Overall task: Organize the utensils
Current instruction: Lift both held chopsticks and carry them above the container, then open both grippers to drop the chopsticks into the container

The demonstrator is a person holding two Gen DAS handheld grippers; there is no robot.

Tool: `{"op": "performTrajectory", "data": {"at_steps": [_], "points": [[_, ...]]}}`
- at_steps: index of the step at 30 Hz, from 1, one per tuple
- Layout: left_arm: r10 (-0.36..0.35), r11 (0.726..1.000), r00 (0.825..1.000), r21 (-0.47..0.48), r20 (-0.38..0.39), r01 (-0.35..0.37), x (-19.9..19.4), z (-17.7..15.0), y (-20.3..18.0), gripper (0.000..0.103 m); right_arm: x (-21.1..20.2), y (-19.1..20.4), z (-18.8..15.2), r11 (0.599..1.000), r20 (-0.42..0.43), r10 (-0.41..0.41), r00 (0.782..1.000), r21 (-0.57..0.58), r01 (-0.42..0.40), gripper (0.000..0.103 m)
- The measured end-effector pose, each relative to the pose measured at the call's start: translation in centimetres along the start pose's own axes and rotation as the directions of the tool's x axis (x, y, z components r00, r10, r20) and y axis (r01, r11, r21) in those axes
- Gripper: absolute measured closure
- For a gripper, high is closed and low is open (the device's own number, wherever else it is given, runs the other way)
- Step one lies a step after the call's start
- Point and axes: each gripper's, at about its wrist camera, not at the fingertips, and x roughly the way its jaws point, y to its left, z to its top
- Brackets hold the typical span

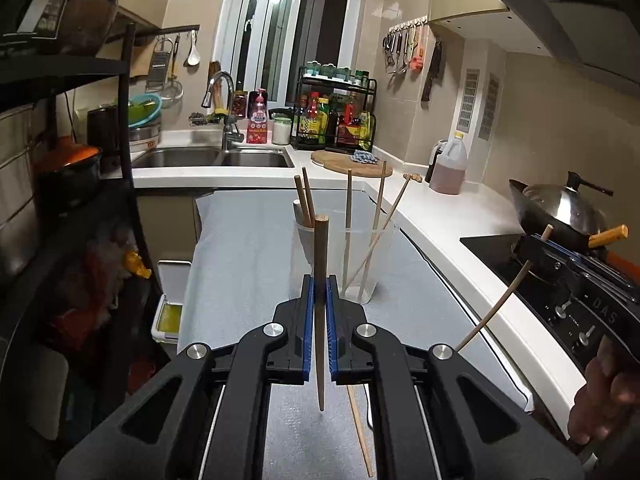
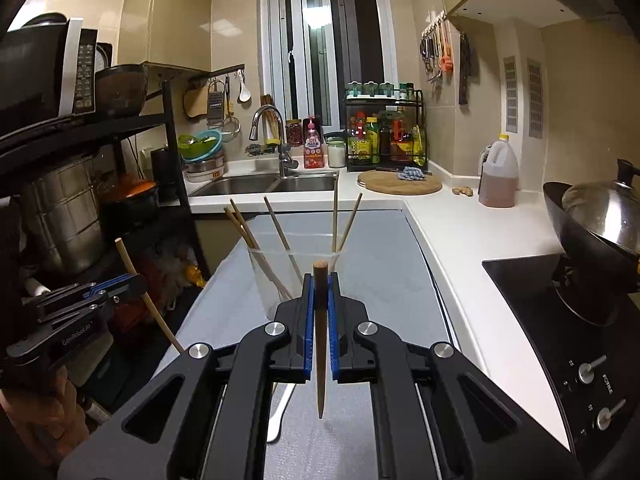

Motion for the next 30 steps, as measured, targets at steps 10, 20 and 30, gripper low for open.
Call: {"op": "performTrajectory", "data": {"at_steps": [10,20,30], "points": [[-0.045,0.999,0.999,-0.025,-0.024,0.045,2.3,5.1,0.6,0.097,2.2,-0.2,5.1,0.999,0.040,0.034,0.999,0.019,-0.035,0.097],[-0.089,0.996,0.994,-0.021,0.063,0.090,4.1,13.5,0.2,0.097,4.9,-0.4,12.7,0.998,0.139,0.055,0.989,0.007,-0.057,0.097],[-0.058,0.997,0.997,-0.054,0.058,0.062,10.8,17.0,1.5,0.097,11.5,-0.8,13.9,0.998,0.137,0.059,0.989,0.015,-0.062,0.097]]}}
